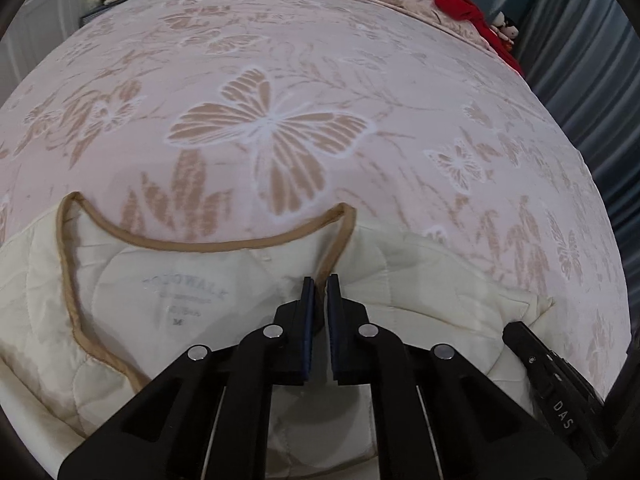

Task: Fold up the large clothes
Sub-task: 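Lift the hem with both tools and fold it toward the collar, then lower the folded hem near the collar and open both tools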

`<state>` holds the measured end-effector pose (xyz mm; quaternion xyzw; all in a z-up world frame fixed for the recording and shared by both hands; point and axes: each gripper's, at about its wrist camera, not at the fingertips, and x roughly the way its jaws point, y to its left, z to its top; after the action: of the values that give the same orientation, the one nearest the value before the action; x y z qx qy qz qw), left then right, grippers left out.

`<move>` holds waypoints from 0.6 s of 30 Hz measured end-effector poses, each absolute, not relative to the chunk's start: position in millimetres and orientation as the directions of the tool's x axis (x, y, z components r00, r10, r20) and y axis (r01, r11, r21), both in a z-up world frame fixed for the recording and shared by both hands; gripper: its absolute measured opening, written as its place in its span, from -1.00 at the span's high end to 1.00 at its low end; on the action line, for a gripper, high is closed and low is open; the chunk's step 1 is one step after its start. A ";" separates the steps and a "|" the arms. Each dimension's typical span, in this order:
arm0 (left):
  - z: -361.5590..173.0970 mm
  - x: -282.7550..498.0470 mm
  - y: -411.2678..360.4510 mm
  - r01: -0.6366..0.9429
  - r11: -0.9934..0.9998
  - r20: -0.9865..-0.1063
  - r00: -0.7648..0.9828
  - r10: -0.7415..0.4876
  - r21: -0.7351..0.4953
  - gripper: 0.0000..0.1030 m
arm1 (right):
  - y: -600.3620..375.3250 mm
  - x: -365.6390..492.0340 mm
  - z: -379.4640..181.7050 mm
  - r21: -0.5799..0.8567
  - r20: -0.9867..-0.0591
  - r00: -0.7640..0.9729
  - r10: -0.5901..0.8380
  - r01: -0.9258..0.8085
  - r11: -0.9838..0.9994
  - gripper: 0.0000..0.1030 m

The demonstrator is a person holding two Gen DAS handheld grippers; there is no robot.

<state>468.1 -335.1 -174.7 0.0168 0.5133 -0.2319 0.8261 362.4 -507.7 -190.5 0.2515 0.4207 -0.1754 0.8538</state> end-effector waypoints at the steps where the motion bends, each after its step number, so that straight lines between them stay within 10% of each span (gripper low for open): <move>1: -167.4 465.4 -331.9 0.395 0.901 -0.850 0.398 -0.344 -0.179 0.89 | -505.9 364.2 -187.8 0.258 -0.814 0.572 -0.104 0.516 0.817 1.00; 4: -137.0 457.7 -306.8 0.419 0.903 -0.801 0.504 -0.322 -0.099 0.78 | -498.2 360.7 -160.0 0.117 -0.808 0.533 -0.251 0.563 0.818 1.00; 7: -119.8 463.5 -263.6 0.430 0.903 -0.789 0.547 -0.281 -0.024 0.11 | -479.4 353.4 -116.2 0.096 -0.747 0.595 -0.297 0.537 0.838 0.77; 18: -177.2 497.3 -204.8 0.333 0.942 -0.842 0.519 -0.147 0.040 -0.01 | -338.6 454.3 -161.1 0.121 -0.834 0.551 -0.013 0.205 0.971 0.43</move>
<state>497.3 -204.8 -177.2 0.0986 0.4704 -0.1386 0.8659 454.3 -338.6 -161.1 0.1025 0.4696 -0.0623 0.8747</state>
